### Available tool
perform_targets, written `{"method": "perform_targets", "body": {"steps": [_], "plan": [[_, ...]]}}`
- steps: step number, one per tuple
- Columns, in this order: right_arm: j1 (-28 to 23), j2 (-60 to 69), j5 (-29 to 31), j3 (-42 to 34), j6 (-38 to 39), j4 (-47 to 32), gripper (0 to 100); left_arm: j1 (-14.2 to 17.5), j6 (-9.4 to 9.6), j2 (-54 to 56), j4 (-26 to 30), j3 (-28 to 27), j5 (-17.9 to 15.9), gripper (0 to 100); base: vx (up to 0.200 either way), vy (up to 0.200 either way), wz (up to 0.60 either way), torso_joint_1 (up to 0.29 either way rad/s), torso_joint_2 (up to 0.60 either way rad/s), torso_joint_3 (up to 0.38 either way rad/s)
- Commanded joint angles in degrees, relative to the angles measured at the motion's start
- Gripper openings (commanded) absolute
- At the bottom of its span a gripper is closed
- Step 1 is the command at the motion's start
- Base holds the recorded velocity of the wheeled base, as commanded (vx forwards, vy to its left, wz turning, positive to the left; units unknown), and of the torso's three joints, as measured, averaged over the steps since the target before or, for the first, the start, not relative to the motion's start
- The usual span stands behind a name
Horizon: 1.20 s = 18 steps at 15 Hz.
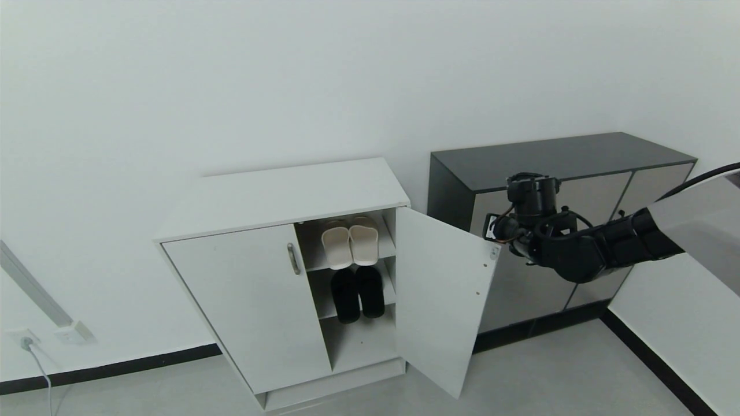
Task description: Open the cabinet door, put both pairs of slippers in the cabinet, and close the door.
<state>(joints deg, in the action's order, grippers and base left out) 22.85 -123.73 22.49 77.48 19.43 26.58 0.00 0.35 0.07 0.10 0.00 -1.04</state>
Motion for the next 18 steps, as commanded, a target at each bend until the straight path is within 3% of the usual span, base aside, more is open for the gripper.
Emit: {"method": "perform_targets", "body": {"steps": [1, 18], "plan": [[-0.1, -1.3, -0.3, 0.1, 0.0, 0.1, 0, 0.0, 0.00, -0.1, 0.0, 0.0, 0.0, 0, 0.000, 0.000, 0.00, 0.000, 0.00, 0.000], [1.3, -2.0, -0.6, -2.4, -0.4, -0.2, 0, 0.0, -0.62, -0.1, 0.0, 0.0, 0.6, 0, 0.000, 0.000, 0.00, 0.000, 0.00, 0.000]]}}
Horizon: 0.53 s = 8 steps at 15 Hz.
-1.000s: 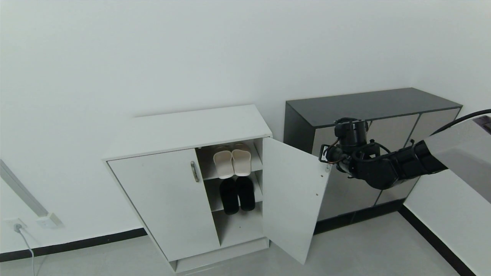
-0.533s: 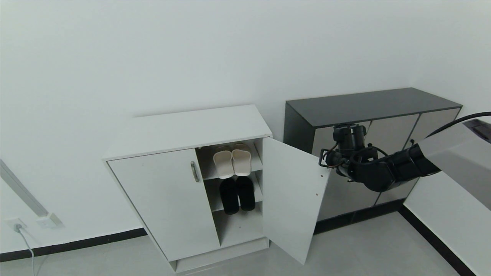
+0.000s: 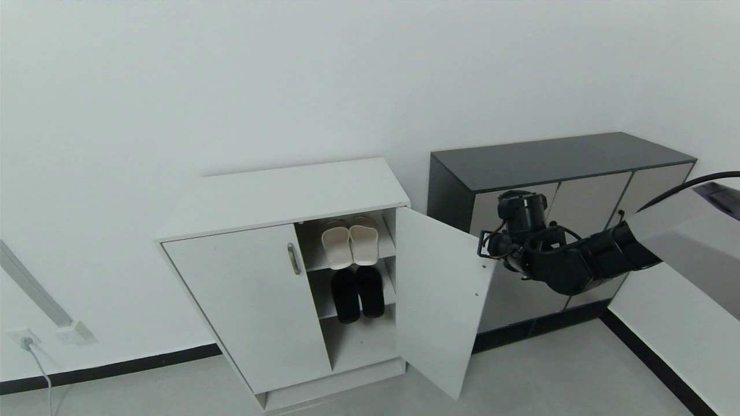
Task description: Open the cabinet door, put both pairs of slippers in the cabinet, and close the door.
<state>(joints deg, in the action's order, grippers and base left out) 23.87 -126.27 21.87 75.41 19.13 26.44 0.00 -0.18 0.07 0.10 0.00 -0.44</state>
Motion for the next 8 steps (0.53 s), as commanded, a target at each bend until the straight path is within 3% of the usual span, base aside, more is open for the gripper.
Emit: {"method": "perform_targets", "body": {"steps": [1, 4, 8], "plan": [[0.7, 0.7, 0.0, -1.0, -0.1, -0.1, 0, 0.0, -0.08, -0.1, 0.0, 0.0, 0.0, 0, 0.000, 0.000, 0.00, 0.000, 0.00, 0.000], [2.9, 1.9, -0.1, -3.2, -0.1, 0.1, 0, 0.0, -0.08, -0.1, 0.0, 0.0, 0.1, 0, 0.000, 0.000, 0.00, 0.000, 0.00, 0.000], [10.8, 5.2, -0.2, -8.0, 0.6, 0.6, 0, 0.0, -0.08, -0.1, 0.0, 0.0, 0.0, 0, 0.000, 0.000, 0.00, 0.000, 0.00, 0.000]]}}
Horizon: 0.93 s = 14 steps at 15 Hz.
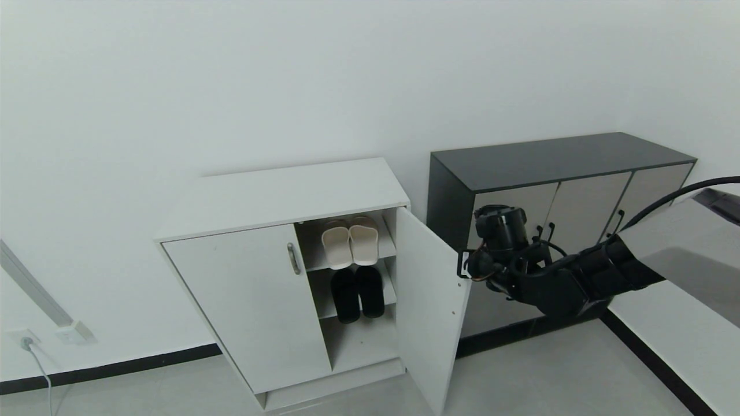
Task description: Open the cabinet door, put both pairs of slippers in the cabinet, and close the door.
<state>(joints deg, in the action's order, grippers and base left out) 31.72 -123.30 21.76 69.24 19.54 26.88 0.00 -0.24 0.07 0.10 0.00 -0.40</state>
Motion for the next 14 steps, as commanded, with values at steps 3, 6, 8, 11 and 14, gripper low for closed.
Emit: {"method": "perform_targets", "body": {"steps": [3, 6, 8, 11, 14], "plan": [[8.9, 4.7, -0.3, -6.1, 0.5, 4.1, 0, 0.0, -0.02, -0.1, 0.0, 0.0, 0.0, 0, 0.000, 0.000, 0.00, 0.000, 0.00, 0.000], [14.2, 7.5, -2.3, -11.8, 0.1, 9.4, 0, 0.0, -0.02, -0.1, 0.0, 0.0, 0.0, 0, 0.000, 0.000, 0.00, 0.000, 0.00, 0.000], [15.0, 8.5, -3.7, -15.2, -2.5, 12.8, 0, 0.0, -0.02, -0.1, 0.0, 0.0, 0.0, 0, 0.000, 0.000, 0.00, 0.000, 0.00, 0.000], [15.0, 8.9, -5.5, -17.6, -4.4, 14.2, 0, 0.0, 0.07, -0.1, 0.0, 0.0, 0.0, 0, 0.000, 0.000, 0.00, 0.000, 0.00, 0.000], [15.0, 8.6, -5.3, -17.6, -5.6, 14.2, 0, 0.0, 0.07, -0.1, 0.0, 0.0, 0.0, 0, 0.000, 0.000, 0.00, 0.000, 0.00, 0.000]]}}
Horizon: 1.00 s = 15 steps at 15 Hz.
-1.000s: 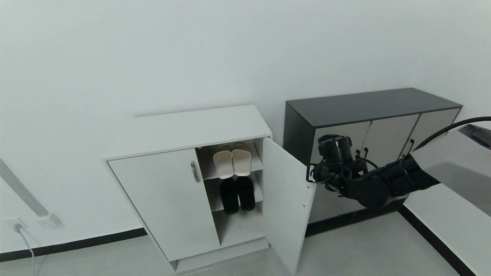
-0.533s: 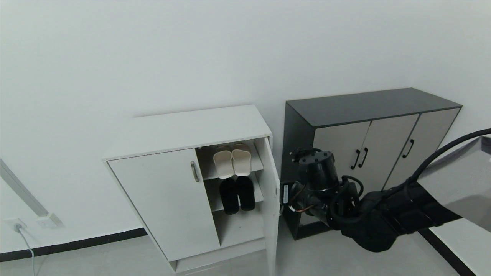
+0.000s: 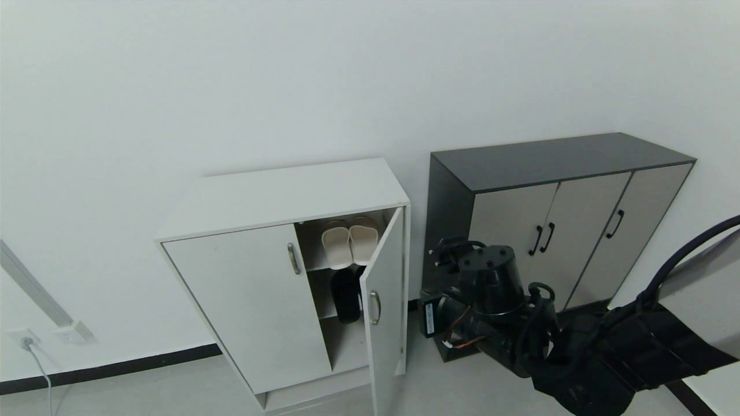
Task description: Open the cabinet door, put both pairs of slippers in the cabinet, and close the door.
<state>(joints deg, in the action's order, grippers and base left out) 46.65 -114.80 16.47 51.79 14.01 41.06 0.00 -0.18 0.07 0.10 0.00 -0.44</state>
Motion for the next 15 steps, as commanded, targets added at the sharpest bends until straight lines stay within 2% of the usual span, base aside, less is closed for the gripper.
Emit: {"method": "perform_targets", "body": {"steps": [1, 7, 13, 15], "plan": [[0.3, -0.1, 0.1, -0.3, 0.0, 0.0, 0, 0.0, 0.09, -0.1, 0.0, 0.0, 0.0, 0, 0.000, 0.000, 0.60, 0.002, -0.01, 0.002], [0.5, -0.4, 0.0, -1.2, 0.0, 0.1, 0, 0.0, 0.27, -0.1, 0.0, 0.0, -0.2, 0, 0.000, 0.000, 0.60, 0.005, 0.00, 0.006], [-0.2, -1.0, 0.5, -2.3, -1.2, 3.0, 0, 0.0, 0.27, -0.1, 0.0, 0.0, -0.2, 0, 0.000, 0.000, 0.00, 0.000, 0.00, 0.000], [-0.8, -1.0, 3.3, -3.1, -3.0, 5.9, 0, 0.0, 0.27, -0.1, 0.0, 0.0, -0.2, 0, 0.000, 0.000, 0.00, 0.000, 0.00, 0.000]]}}
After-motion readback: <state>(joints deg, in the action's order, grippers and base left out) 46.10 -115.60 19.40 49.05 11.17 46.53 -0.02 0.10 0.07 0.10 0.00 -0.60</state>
